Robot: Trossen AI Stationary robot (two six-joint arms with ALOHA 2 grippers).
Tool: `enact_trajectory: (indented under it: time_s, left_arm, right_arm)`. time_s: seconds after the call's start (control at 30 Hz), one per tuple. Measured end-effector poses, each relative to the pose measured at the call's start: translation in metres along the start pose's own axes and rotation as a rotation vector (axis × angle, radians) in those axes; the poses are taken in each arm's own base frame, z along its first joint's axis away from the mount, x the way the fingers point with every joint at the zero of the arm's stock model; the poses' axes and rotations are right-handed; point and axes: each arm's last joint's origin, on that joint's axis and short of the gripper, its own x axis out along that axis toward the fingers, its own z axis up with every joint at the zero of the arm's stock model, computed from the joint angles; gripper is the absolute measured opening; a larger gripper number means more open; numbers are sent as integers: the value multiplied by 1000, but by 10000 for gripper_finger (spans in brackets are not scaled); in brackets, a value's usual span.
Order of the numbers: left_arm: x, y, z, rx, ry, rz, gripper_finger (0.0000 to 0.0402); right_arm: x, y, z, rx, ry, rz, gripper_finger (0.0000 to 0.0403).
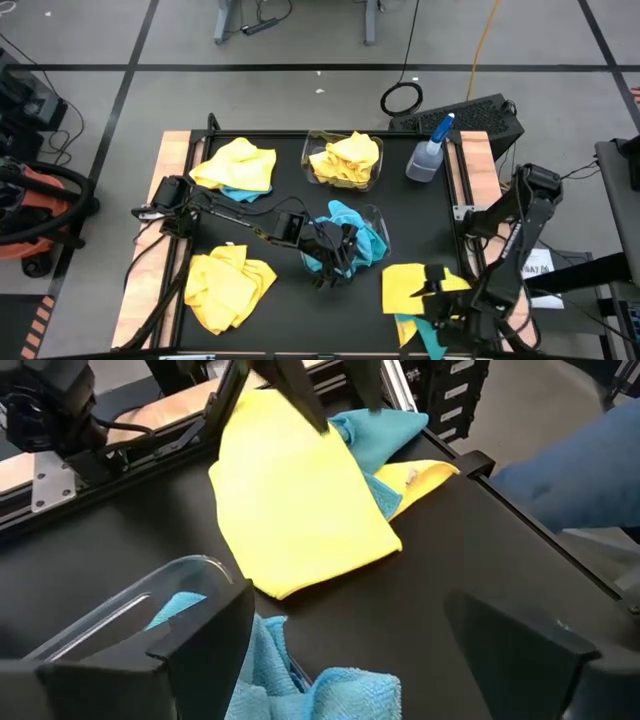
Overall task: Sort microfiber towel by color & place in baskets
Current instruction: Put the yellow microfiber cloth into the top transparent bin
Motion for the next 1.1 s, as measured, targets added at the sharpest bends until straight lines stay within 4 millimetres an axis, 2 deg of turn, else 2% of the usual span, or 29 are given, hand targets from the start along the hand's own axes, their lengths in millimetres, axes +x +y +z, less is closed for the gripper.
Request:
enact_trajectory:
  time_s: [0.2, 0.57, 0.8, 1.0, 1.1]
  left_arm:
    - [0, 0, 1, -2, -6, 2, 334]
    - [0, 2, -1, -22, 4, 5, 334]
    - [0, 2, -1, -23, 5, 4, 334]
    - [0, 2, -1, -28, 5, 4, 334]
    - [0, 2, -1, -28, 5, 4, 334]
  right_arm:
    - [25, -9, -12, -23, 130, -5, 180]
    - [56, 4, -26, -128, 211, 0, 151]
    - [71, 7, -37, -157, 265, -35, 179]
    - [71, 6, -38, -131, 275, -47, 223]
    - [71, 5, -39, -108, 287, -56, 223]
